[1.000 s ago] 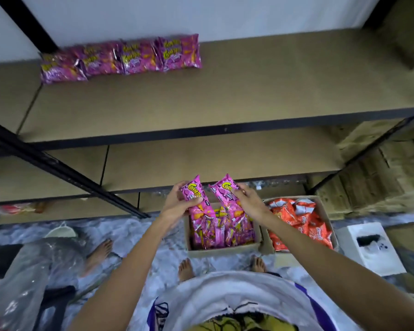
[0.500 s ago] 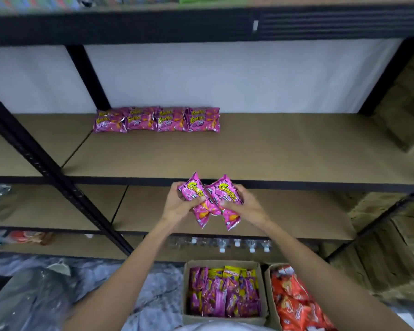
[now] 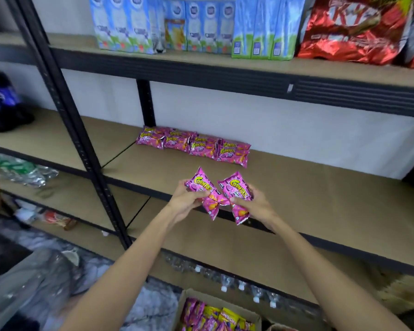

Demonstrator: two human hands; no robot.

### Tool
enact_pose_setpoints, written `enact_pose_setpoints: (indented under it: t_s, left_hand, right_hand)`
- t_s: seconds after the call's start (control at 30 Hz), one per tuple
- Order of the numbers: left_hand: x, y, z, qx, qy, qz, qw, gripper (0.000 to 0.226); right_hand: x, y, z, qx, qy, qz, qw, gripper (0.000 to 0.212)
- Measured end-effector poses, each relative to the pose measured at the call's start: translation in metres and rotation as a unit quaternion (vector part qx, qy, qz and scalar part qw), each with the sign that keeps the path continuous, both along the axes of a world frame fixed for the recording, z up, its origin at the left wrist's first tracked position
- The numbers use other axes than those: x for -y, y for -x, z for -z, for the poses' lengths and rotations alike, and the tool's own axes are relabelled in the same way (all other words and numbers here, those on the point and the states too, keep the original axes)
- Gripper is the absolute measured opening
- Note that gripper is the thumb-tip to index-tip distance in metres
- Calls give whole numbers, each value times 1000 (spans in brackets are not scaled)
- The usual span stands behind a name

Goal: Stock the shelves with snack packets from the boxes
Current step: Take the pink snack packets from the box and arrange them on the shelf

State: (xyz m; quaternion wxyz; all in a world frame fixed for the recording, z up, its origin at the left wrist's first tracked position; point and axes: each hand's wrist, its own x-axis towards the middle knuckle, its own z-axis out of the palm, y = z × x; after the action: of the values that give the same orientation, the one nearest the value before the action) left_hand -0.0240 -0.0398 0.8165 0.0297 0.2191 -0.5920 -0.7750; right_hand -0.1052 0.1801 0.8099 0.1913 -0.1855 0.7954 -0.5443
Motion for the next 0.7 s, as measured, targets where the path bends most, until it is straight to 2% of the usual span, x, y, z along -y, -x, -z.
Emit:
enact_pose_setpoints:
  t_s: [0.07, 0.13, 0.23, 0.3, 0.33, 0.43, 0.53, 0.7]
  left_hand:
    - [7, 0, -4, 1, 5, -21, 1000, 74]
    - [19, 7, -3, -2, 16, -35, 999, 72]
    - [45, 25, -3, 3, 70, -49, 996, 95]
    - [66, 38, -4, 12, 112, -54, 992, 119]
    - [79, 45, -6, 14, 125, -55, 991, 120]
    - [109, 60, -10, 6, 153, -72, 986, 105]
    - [146, 79, -6, -22, 116, -76, 990, 90]
    - [204, 101, 5, -46, 64, -101, 992, 79]
  right_hand:
    - [10, 7, -4, 1, -7, -16, 1000, 56]
    - [23, 13, -10, -13, -8, -19, 1000, 52]
    - [47, 30, -12, -45, 1, -21, 999, 40]
    - [66, 40, -13, -49, 3, -17, 999, 40]
    - [78, 45, -14, -57, -1, -13, 998, 43]
    - [104, 59, -14, -59, -42, -23, 997, 54]
    - [138, 73, -15, -72, -94, -4, 993, 91]
    - [199, 92, -24, -80, -133, 13, 988, 93]
